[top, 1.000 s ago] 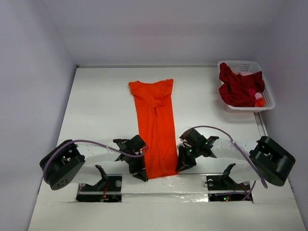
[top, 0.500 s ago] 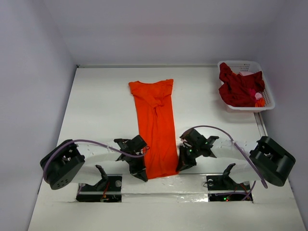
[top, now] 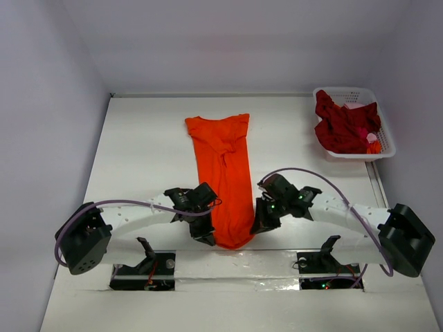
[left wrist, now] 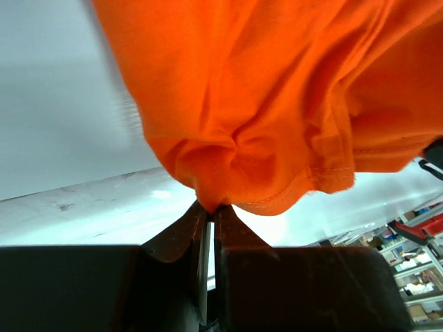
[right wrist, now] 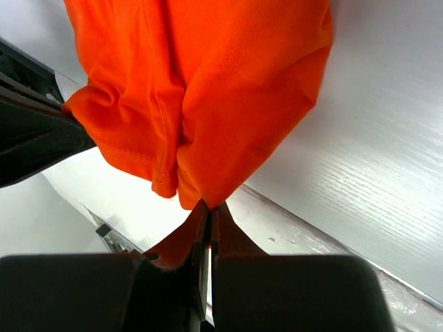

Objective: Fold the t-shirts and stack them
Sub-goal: Grab the bottom of the folded rectangular tshirt with both arms, then fold the folded rectangular tshirt in 1/3 of the way

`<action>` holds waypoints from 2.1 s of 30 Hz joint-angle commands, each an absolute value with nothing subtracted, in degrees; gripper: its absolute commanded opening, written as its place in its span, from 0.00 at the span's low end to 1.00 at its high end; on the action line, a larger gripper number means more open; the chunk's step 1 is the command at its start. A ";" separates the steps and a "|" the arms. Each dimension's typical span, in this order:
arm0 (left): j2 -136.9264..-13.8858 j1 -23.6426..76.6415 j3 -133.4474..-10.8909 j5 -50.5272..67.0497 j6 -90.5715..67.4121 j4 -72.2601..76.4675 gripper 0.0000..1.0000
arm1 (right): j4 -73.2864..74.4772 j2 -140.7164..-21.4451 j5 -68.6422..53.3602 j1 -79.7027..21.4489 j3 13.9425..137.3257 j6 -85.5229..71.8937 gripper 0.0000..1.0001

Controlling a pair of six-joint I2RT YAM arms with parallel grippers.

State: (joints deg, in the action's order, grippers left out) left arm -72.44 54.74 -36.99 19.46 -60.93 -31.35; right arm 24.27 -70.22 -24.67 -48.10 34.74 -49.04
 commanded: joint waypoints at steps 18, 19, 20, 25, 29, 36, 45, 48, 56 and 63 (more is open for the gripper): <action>-74.00 46.94 -43.68 16.17 -53.36 -38.14 0.00 | 27.51 -73.30 -21.97 -48.69 40.78 -47.20 0.00; -74.09 46.15 -43.94 16.17 -53.00 -38.14 0.00 | 27.60 -73.56 -21.97 -48.69 40.96 -47.11 0.00; -74.35 46.14 -44.03 16.08 -52.74 -38.06 0.00 | 27.68 -73.74 -21.71 -48.69 41.13 -47.02 0.00; -75.32 44.47 -45.52 16.08 -51.16 -38.67 0.00 | 28.12 -74.62 -20.92 -48.16 42.01 -46.23 0.00; -75.32 43.24 -46.58 15.82 -49.93 -39.72 0.00 | 28.30 -75.84 -20.66 -47.03 43.15 -45.44 0.00; -75.32 40.69 -47.81 15.56 -48.26 -41.13 0.00 | 28.92 -77.87 -20.22 -45.80 46.23 -44.04 0.00; -76.90 38.41 -49.30 15.03 -45.97 -41.22 0.00 | 29.71 -79.80 -20.74 -40.87 48.43 -41.49 0.00; -77.69 37.18 -50.01 15.03 -45.18 -41.22 0.00 | 30.06 -81.03 -20.92 -40.35 49.57 -40.52 0.00; -79.28 35.33 -52.29 14.76 -43.42 -42.01 0.00 | 29.88 -83.67 -21.53 -40.34 52.29 -38.94 0.00; -81.03 33.13 -54.31 14.50 -41.40 -42.54 0.00 | 29.88 -85.87 -21.88 -39.20 54.67 -38.06 0.00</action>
